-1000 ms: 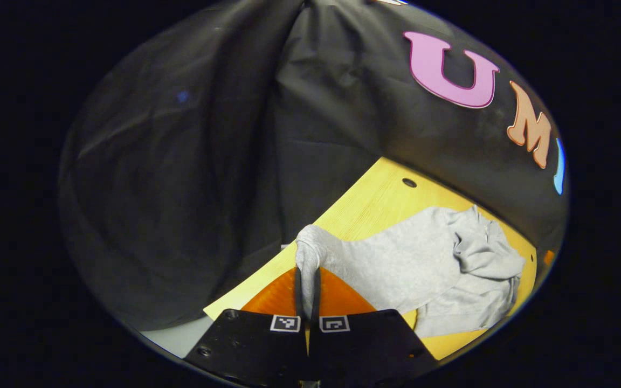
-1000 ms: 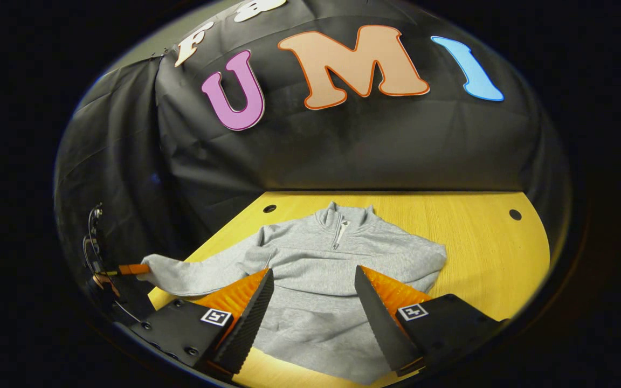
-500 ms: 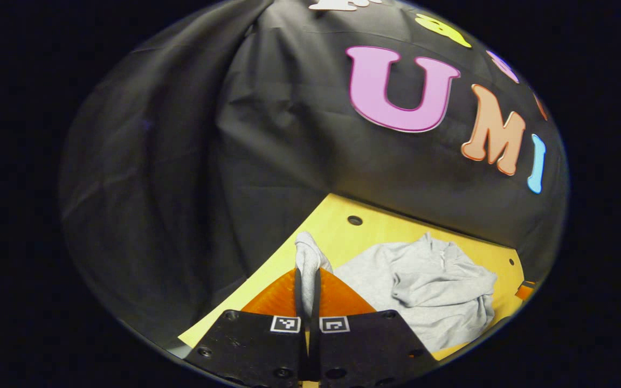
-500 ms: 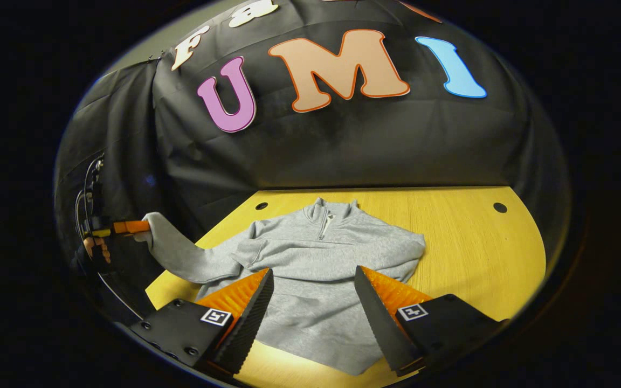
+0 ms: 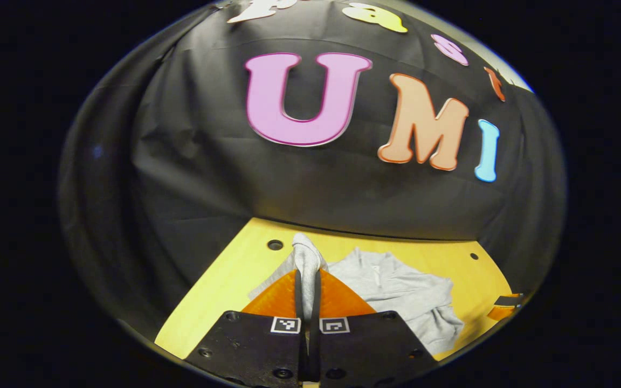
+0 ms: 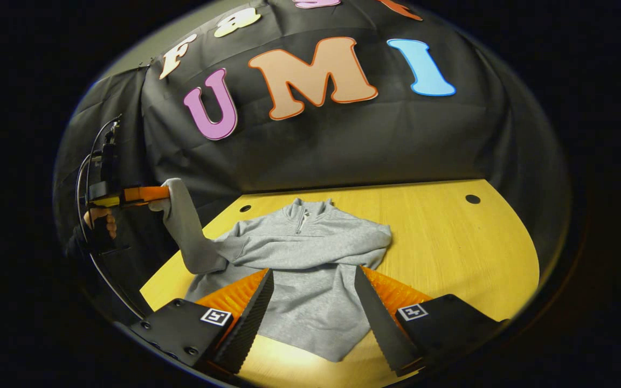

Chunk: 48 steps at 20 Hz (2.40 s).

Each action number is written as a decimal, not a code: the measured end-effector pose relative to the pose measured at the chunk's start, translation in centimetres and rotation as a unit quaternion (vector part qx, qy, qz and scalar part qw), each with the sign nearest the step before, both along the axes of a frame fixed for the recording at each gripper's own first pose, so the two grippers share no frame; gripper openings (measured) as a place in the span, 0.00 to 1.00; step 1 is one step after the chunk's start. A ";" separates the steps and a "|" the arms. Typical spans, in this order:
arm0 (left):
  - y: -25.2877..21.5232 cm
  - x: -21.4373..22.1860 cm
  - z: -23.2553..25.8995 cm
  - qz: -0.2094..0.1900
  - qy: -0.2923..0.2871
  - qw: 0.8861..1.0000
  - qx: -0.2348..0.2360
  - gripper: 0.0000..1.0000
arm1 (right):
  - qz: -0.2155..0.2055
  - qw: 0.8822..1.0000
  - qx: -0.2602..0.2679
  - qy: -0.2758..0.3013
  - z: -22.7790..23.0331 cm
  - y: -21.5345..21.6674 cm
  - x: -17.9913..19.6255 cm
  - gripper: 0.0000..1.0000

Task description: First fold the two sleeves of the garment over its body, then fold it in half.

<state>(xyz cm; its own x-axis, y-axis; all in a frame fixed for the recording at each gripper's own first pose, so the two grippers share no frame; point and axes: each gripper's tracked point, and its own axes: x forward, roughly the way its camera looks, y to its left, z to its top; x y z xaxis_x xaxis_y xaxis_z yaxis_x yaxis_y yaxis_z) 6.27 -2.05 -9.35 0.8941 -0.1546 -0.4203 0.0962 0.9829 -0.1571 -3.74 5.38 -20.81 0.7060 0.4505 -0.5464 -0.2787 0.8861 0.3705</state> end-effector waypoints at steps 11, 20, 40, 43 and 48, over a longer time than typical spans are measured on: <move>-18.0 1.6 -2.7 -0.148 0.019 0.989 -0.014 0.00 | -0.061 0.998 -0.014 0.017 -0.8 -7.1 -3.2 0.96; -28.4 0.9 -8.4 -0.212 0.057 0.976 0.005 0.00 | -0.088 0.995 -0.018 0.037 -2.2 -11.2 -5.7 0.96; -27.7 -0.3 -8.8 -0.146 0.003 0.988 0.050 0.97 | 0.009 0.999 0.003 0.038 -5.1 -9.3 -4.5 0.96; -21.9 -1.1 -7.9 -0.101 -0.004 0.993 0.062 0.97 | 0.024 0.999 -0.004 0.031 -5.5 -7.6 -3.7 0.96; -11.6 -3.6 -8.4 -0.050 0.005 0.996 0.080 0.97 | 0.005 0.999 -0.015 0.037 -6.2 -4.8 -2.8 0.96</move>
<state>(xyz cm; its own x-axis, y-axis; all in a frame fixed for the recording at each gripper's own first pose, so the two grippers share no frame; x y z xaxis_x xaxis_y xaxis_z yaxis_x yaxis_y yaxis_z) 2.67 -13.65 -17.70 0.8737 -0.1725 -0.4549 0.1934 0.9811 -0.0005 -6.52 0.55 -26.99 0.6585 0.4394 -0.6110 -0.2594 0.8946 0.3639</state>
